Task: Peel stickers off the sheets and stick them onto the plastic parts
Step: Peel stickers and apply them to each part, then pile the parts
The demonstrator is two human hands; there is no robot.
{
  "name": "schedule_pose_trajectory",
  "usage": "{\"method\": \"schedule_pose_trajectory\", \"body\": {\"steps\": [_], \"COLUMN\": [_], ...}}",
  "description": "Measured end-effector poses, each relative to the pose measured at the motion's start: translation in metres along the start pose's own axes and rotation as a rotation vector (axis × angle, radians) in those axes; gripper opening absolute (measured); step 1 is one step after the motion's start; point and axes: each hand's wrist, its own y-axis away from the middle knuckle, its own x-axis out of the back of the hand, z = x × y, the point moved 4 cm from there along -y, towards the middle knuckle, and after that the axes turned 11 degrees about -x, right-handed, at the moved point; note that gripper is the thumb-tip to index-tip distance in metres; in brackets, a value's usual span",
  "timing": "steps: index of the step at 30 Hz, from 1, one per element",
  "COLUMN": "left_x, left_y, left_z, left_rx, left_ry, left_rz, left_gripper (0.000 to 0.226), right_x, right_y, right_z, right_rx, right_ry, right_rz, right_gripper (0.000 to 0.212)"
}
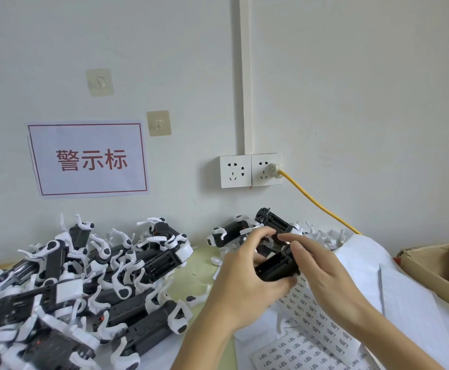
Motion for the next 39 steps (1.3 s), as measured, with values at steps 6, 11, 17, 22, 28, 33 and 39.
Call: {"method": "schedule_pose_trajectory", "body": {"steps": [6,11,17,22,28,33,39], "left_x": [0.010,0.013,0.019,0.025,0.030,0.025,0.020], "left_y": [0.000,-0.001,0.001,0.001,0.004,0.008,0.008], "left_z": [-0.009,-0.015,-0.018,-0.022,-0.029,-0.044,-0.047], "left_rx": [0.111,0.220,0.290,0.326,0.364,0.519,0.487], "left_ry": [0.073,0.309,0.422,0.488,0.314,0.400,0.330], "left_rz": [0.182,0.219,0.354,0.381,0.456,0.439,0.344], "left_gripper": [0.059,0.054,0.044,0.011,0.028,0.046,0.048], "right_x": [0.005,0.012,0.004,0.004,-0.002,0.014,0.088], "right_y": [-0.004,-0.006,-0.002,0.002,0.003,-0.006,-0.016], "right_z": [0.000,0.009,0.008,0.001,0.005,0.017,0.029], "right_rx": [-0.016,-0.163,-0.181,-0.130,-0.182,-0.331,-0.541], "right_ry": [-0.006,-0.147,-0.213,-0.177,-0.080,-0.202,-0.305], "right_rz": [0.178,0.174,0.048,-0.074,-0.199,-0.114,-0.022], "right_gripper": [0.032,0.038,0.040,0.033,0.029,0.045,0.035]}}
